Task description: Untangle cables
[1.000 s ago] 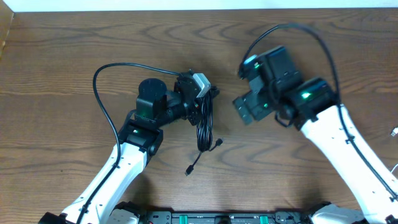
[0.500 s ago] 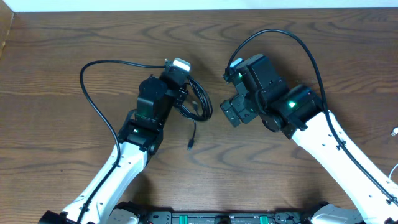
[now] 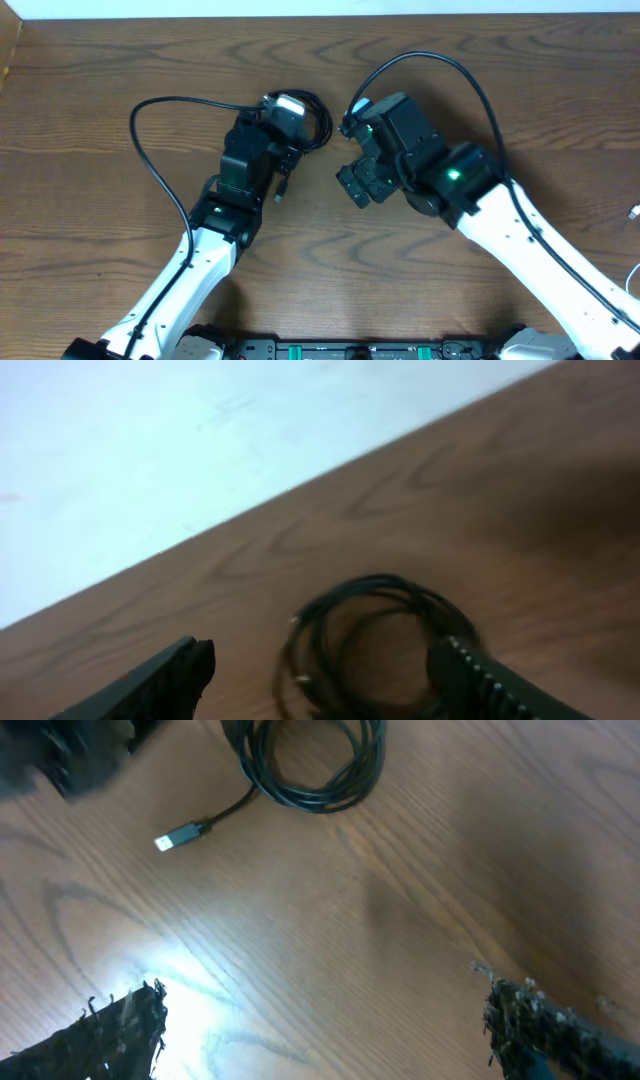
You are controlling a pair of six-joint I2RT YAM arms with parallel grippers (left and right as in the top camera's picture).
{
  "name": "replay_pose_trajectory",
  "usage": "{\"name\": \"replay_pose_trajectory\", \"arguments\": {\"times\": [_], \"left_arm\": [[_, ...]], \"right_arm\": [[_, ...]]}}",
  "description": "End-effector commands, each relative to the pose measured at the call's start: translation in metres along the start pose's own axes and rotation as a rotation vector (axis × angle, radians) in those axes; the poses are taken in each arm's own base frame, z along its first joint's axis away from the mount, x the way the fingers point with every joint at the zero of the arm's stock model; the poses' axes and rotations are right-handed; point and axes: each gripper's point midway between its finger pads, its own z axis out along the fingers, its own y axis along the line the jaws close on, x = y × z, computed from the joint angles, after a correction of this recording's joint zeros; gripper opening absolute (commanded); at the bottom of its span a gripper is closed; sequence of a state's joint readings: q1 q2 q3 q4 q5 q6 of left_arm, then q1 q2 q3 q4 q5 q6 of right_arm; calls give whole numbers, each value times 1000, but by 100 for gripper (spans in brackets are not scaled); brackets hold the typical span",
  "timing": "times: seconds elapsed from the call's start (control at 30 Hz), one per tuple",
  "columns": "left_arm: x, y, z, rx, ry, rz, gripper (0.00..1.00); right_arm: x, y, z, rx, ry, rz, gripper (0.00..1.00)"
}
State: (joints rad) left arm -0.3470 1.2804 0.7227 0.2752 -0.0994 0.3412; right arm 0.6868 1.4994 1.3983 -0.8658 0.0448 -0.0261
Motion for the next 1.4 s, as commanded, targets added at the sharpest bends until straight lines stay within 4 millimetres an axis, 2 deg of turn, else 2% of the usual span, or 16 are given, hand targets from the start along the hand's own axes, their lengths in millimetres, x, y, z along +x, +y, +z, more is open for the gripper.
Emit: {"name": "replay_pose_trajectory", "arguments": {"times": [0.0, 0.07, 0.17, 0.2, 0.23, 0.43, 0.47, 0.6, 0.77, 0.97, 1.2, 1.37], "left_arm": [[3, 68, -7, -310, 32, -55, 73], [7, 101, -15, -421, 31, -132, 73], [12, 137, -34, -504, 10, -265, 73], [14, 141, -40, -514, 18, -274, 73], [14, 140, -42, -509, 23, -273, 73], [13, 133, -45, -473, 13, -336, 73], [16, 131, -45, -470, 18, -376, 73], [21, 120, -40, -408, 44, -383, 72], [20, 112, -37, -358, 41, -383, 71], [19, 109, -36, -338, 39, -391, 71], [21, 103, -34, -305, 46, -419, 71], [28, 97, -33, -281, 80, -416, 71]], "right_arm": [[11, 0, 45, 15, 90, 28, 99], [8, 1, 69, 16, 94, 34, 99], [-2, -3, 97, 21, 61, 61, 99], [-5, -7, 103, 27, 51, 81, 99], [-7, -10, 106, 24, 42, 95, 99], [-19, -21, 126, -32, -9, 173, 83], [-20, -23, 138, -32, -16, 210, 82], [-33, -21, 161, -53, -77, 238, 81], [-44, -18, 174, -87, -125, 281, 76], [-32, -26, 192, -78, -95, 333, 70], [-11, -18, 220, -100, -28, 364, 70], [0, -16, 233, -102, -1, 371, 70]]}}
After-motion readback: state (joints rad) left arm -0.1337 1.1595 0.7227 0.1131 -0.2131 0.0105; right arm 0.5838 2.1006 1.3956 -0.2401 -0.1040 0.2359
